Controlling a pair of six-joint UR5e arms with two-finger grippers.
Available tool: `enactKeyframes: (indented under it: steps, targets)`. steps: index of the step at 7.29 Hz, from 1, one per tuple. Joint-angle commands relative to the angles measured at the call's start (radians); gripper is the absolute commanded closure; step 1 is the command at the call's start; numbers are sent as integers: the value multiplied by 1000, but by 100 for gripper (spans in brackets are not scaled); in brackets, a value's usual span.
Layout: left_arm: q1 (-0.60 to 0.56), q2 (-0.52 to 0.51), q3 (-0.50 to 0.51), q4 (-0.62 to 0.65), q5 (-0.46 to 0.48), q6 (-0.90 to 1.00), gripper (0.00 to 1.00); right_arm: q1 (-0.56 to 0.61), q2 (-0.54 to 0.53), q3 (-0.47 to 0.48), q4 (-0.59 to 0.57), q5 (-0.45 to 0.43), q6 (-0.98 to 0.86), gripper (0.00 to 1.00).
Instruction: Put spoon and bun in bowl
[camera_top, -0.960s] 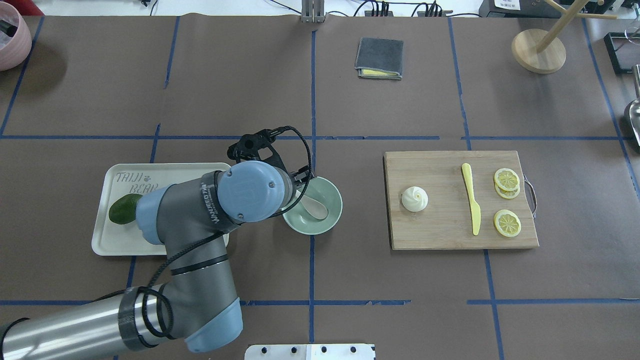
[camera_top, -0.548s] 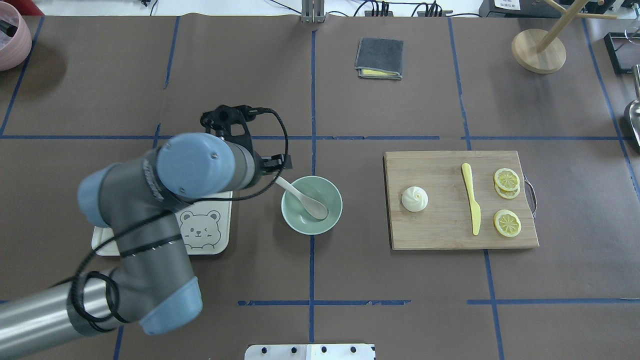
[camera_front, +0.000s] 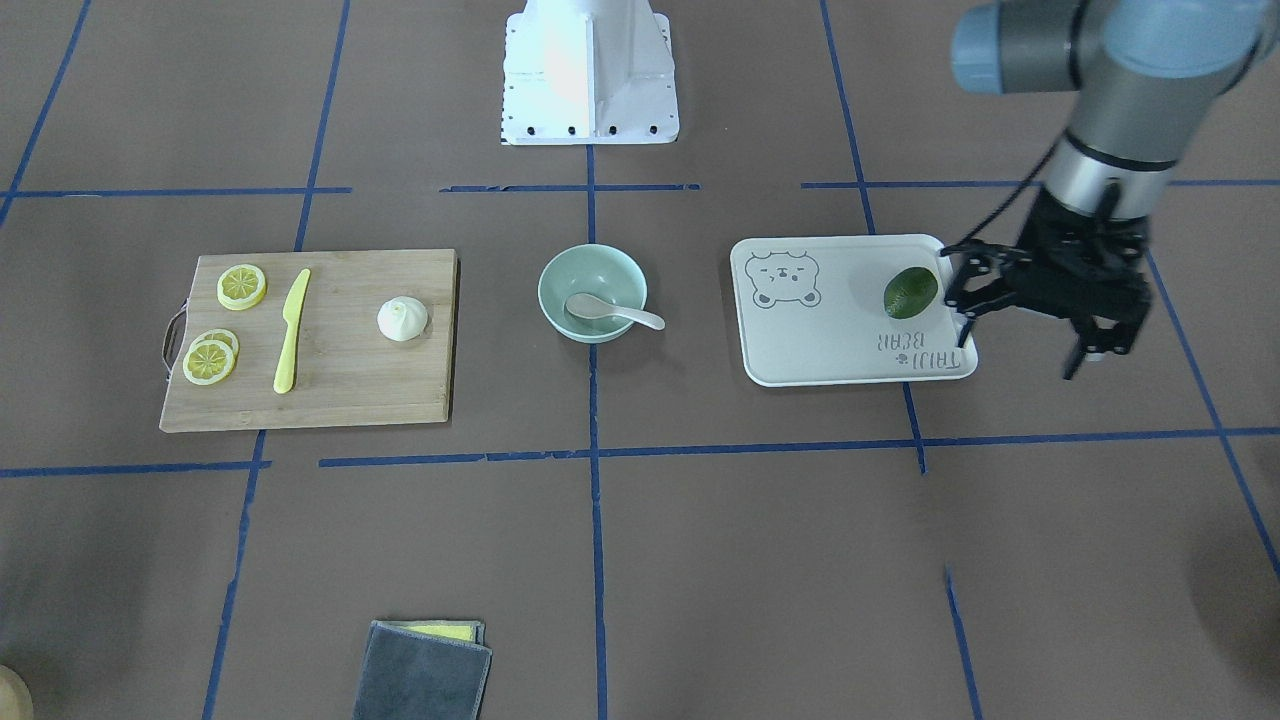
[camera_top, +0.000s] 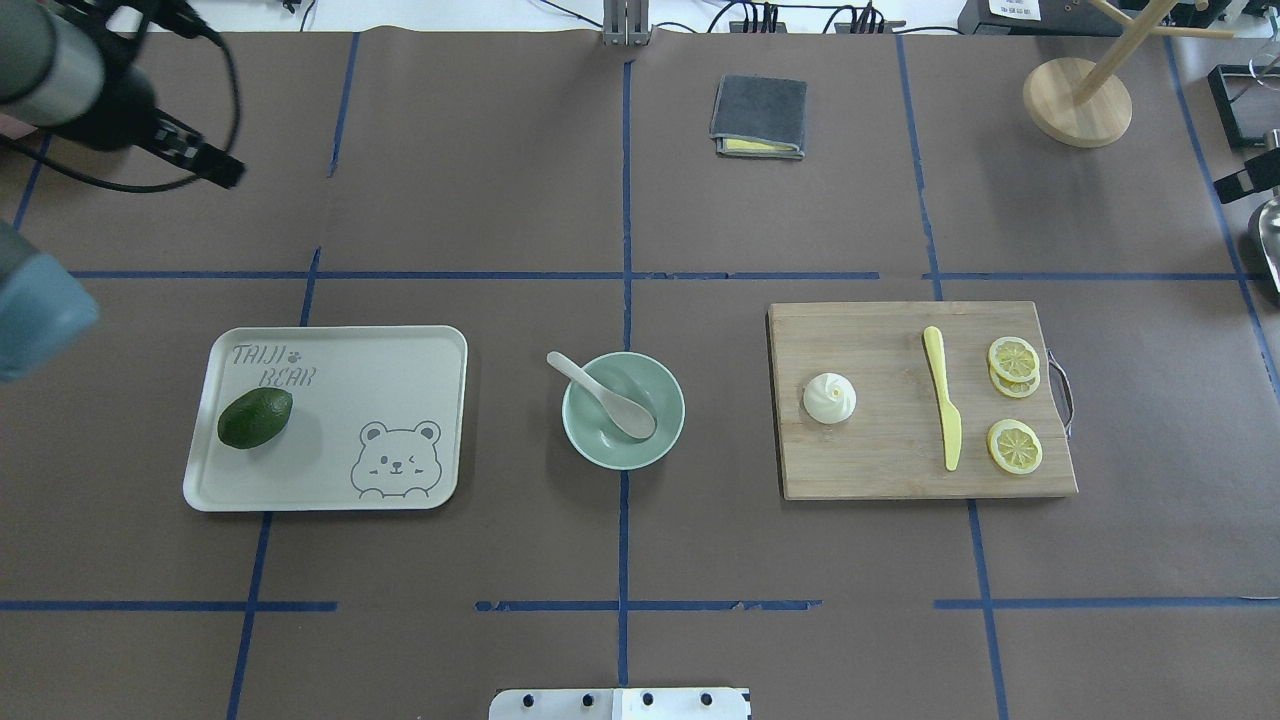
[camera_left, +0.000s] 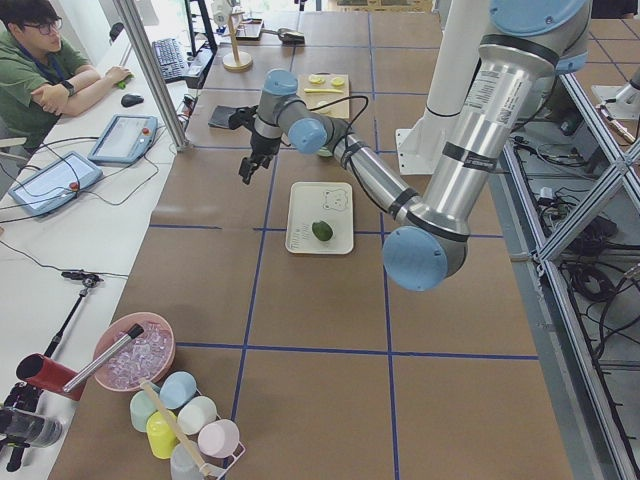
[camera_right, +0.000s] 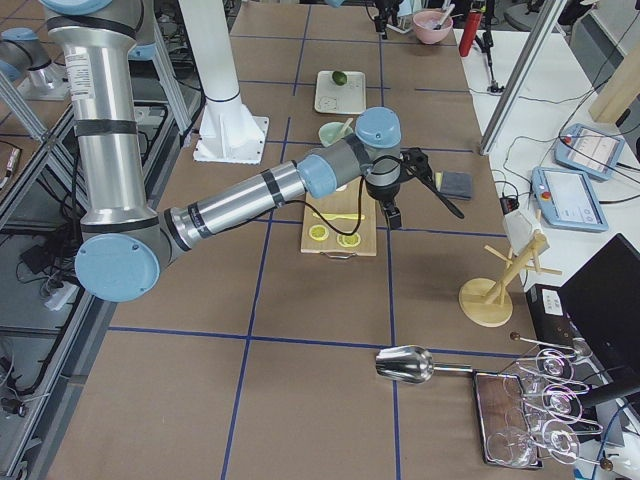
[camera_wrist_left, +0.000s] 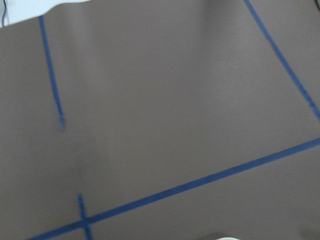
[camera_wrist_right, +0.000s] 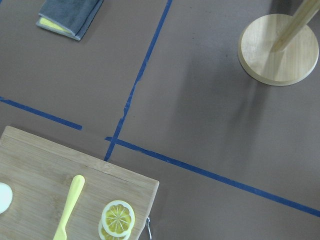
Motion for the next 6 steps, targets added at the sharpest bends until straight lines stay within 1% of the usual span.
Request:
enactKeyframes:
  steps: [1,2,3,4,5,6]
  targets:
    - [-303,174,100,-3,-193,349,0,-129,24,37,30,-101,144,0]
    - [-379,230,134,1,-193,433,0,-195,67,33,22,-129,210,0]
    - [-433,315,137,5,-199,437,0,-236,108,36,-2,-149,288,0]
    - [-439,395,135,-8,-204,438,0,-295,133,37,-19,-166,384,0]
    - [-439,429,123,1,-249,429,0,-377,136,46,-13,-230,478,0]
    - [-438,428,147,0,-256,428,0,-489,150,42,-7,-341,569,0]
